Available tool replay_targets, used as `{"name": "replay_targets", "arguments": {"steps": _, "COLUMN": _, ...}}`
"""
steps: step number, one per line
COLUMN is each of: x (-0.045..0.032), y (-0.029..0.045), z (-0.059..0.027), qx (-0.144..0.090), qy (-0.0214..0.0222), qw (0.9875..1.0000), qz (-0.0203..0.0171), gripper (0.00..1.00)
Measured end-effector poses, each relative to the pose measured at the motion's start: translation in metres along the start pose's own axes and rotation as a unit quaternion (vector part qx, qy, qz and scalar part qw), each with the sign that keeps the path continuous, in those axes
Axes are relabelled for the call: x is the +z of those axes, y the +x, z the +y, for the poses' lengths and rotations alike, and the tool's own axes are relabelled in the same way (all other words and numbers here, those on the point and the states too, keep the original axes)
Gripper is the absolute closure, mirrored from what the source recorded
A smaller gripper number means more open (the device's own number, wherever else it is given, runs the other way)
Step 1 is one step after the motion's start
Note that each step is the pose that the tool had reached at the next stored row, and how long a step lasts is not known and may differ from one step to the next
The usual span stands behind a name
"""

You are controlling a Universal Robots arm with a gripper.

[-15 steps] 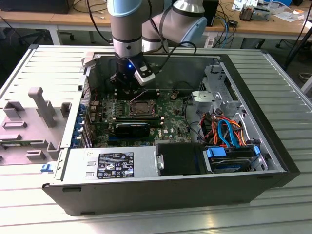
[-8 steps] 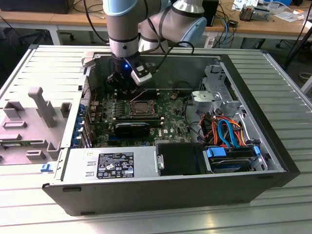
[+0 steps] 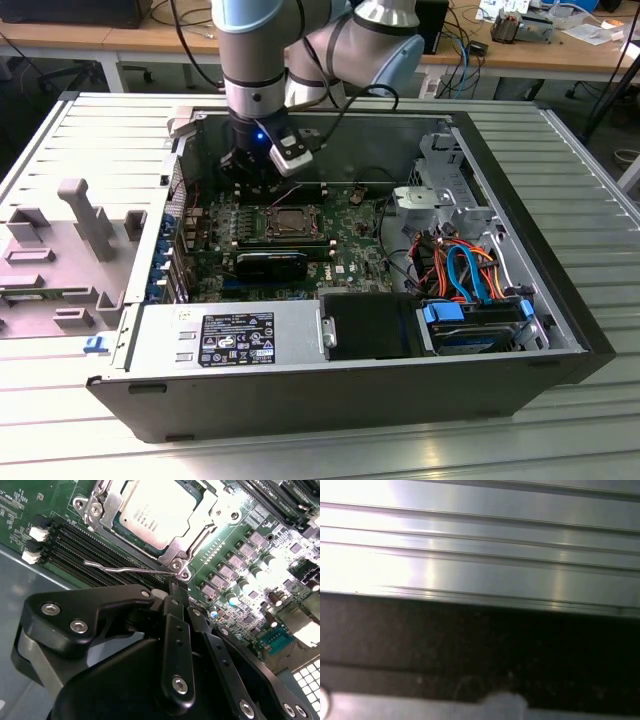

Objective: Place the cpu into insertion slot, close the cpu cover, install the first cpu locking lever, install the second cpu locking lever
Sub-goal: 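Install the first cpu locking lever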

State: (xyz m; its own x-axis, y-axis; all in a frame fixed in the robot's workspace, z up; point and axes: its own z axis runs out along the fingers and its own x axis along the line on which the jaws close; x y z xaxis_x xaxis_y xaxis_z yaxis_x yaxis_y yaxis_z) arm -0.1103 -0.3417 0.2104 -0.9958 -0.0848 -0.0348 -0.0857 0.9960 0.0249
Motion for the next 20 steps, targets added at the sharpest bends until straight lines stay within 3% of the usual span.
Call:
{"name": "replay_targets", "arguments": {"steps": 13, "x": 0.0049, "y": -0.0205, "z": -0.0052, "qx": 0.000, "qy": -0.0010, "qw": 0.9999, "qz": 0.0121, "gripper": 0.89}}
{"name": "replay_targets", "arguments": {"steps": 20, "x": 0.0089, "y": -0.0305, "z": -0.0062, "qx": 0.000, "qy": -0.0012, "qw": 0.9999, "qz": 0.0165, "gripper": 0.89}}
